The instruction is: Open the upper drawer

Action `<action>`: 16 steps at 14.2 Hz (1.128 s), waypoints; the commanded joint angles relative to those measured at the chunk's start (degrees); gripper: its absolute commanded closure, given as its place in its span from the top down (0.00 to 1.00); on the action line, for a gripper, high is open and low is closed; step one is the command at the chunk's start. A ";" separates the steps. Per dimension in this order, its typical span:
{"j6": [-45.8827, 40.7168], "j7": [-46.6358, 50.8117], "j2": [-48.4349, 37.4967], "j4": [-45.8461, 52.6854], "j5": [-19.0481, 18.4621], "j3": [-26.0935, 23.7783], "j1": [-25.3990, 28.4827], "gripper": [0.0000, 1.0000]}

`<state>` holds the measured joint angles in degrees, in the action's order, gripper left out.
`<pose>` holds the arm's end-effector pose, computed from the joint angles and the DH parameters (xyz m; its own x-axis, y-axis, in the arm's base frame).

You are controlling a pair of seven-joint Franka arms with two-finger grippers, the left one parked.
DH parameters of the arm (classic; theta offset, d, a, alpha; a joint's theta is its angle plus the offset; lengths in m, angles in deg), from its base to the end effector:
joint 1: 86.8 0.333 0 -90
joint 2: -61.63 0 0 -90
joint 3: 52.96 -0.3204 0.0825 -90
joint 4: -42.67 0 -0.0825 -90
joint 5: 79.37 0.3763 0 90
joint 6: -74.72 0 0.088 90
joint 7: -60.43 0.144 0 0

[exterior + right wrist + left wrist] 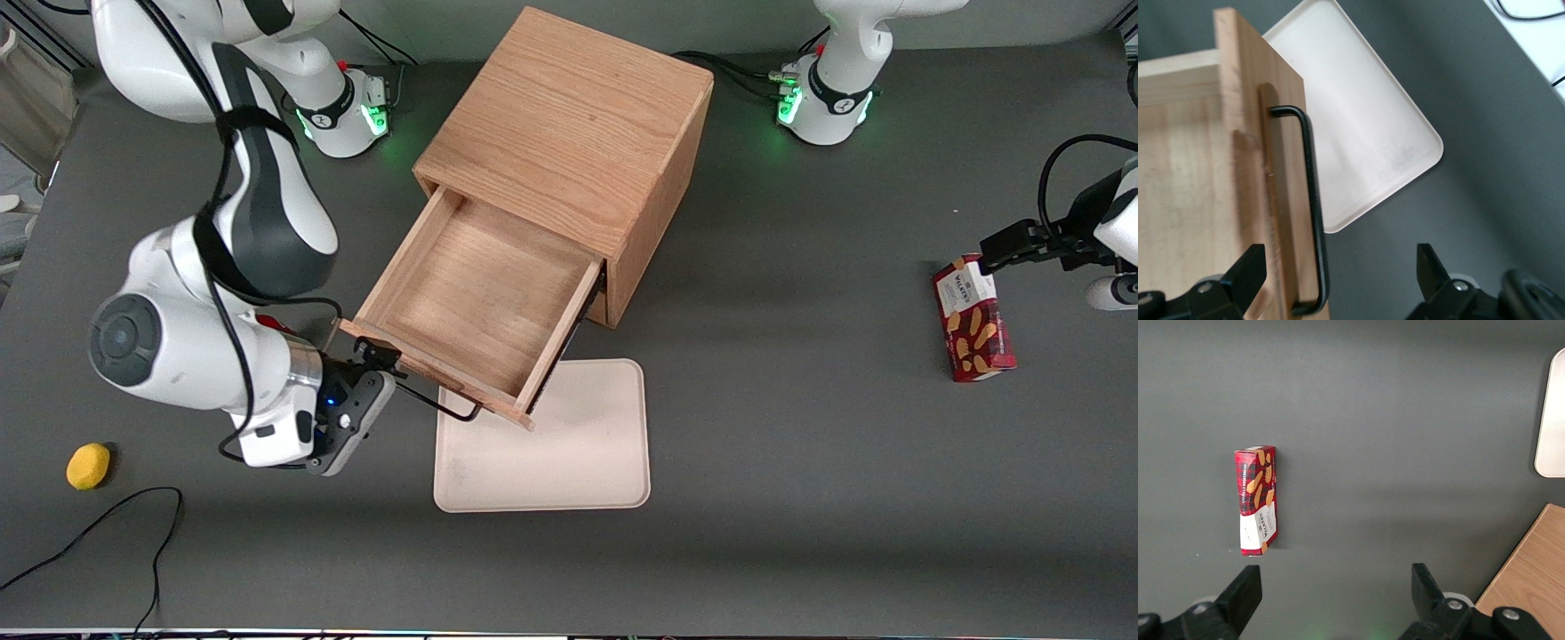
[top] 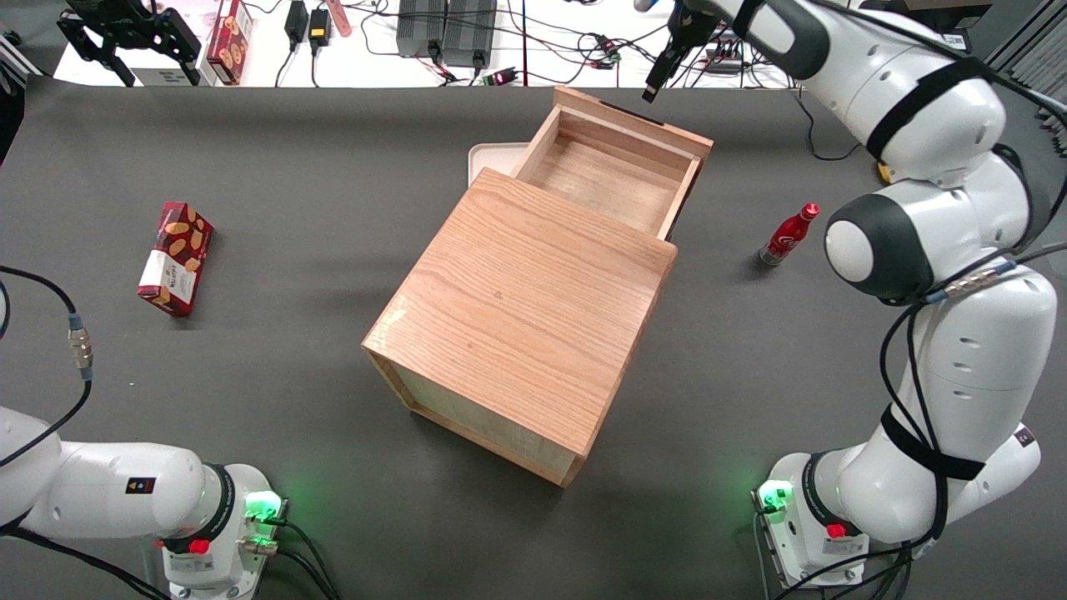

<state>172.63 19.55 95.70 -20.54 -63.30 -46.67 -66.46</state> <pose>0.6852 0.2300 0.4480 0.5918 0.7922 0.1490 0.8052 -0.5722 -0.1556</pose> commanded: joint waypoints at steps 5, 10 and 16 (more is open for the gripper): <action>-2.02 1.15 -9.71 -1.57 -2.00 0.05 0.14 1.00; -1.93 1.32 -16.22 -5.44 -5.50 1.10 0.23 1.00; -2.02 14.10 -23.07 -11.13 -7.11 1.19 -1.79 1.00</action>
<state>170.32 25.45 77.35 -26.35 -69.59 -45.01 -66.95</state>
